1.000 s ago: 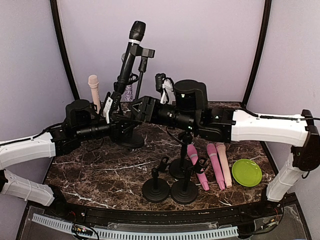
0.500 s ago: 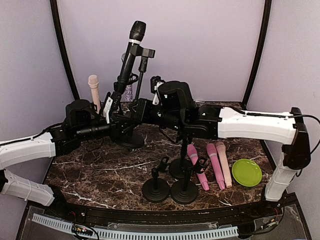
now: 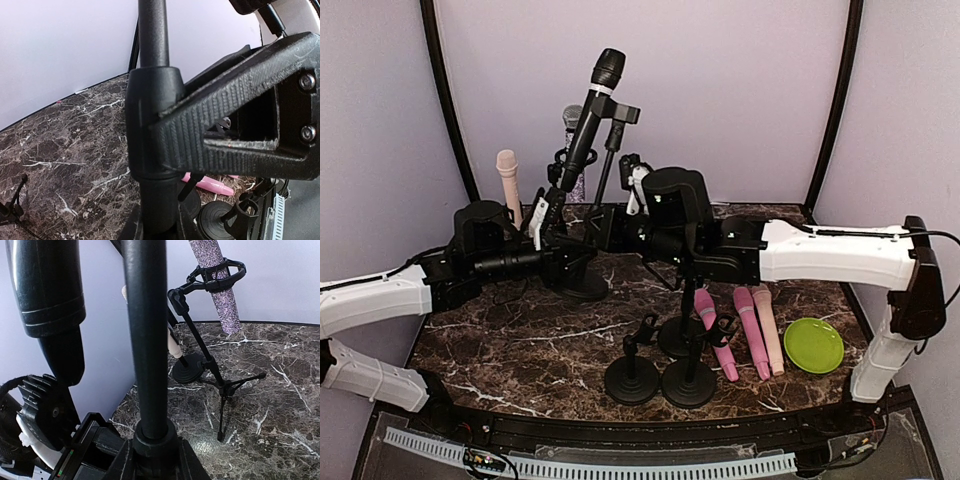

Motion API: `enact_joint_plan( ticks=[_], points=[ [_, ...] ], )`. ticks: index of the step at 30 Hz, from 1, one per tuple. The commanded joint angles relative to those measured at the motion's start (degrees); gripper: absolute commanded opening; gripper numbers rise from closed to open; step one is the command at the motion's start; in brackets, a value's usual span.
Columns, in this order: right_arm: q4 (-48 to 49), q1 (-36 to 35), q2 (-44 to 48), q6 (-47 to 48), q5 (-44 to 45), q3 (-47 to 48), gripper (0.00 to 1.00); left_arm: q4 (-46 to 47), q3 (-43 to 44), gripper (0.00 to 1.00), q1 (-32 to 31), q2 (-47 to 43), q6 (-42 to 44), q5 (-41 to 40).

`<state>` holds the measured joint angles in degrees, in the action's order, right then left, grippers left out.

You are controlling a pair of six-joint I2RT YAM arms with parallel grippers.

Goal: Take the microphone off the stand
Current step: Unscrew the knob on the stand of the microphone stand.

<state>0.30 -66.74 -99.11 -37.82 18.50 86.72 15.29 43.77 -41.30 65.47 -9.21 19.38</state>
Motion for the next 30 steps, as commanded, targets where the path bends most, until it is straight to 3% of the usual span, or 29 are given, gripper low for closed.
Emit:
enact_joint_plan(
  ticks=[1,5,14,25,30],
  points=[
    [9.6,1.9,6.6,2.8,-5.0,-6.4,0.15,5.3,1.6,0.0,0.2,-1.4,1.9,2.8],
    [14.4,2.6,12.2,6.7,-8.6,-11.4,0.13,5.9,2.6,0.0,0.2,-1.0,2.5,10.2],
    [16.3,3.7,20.3,13.9,-28.4,-14.7,0.14,10.3,3.8,0.0,0.5,0.4,-0.1,28.9],
    [16.2,3.7,18.1,14.5,-40.0,-11.2,0.16,10.6,3.8,0.0,0.7,1.0,0.1,30.3],
    [15.3,3.7,18.2,14.8,-36.0,-11.5,0.21,10.8,3.4,0.0,0.8,0.4,0.5,28.8]
  ],
)
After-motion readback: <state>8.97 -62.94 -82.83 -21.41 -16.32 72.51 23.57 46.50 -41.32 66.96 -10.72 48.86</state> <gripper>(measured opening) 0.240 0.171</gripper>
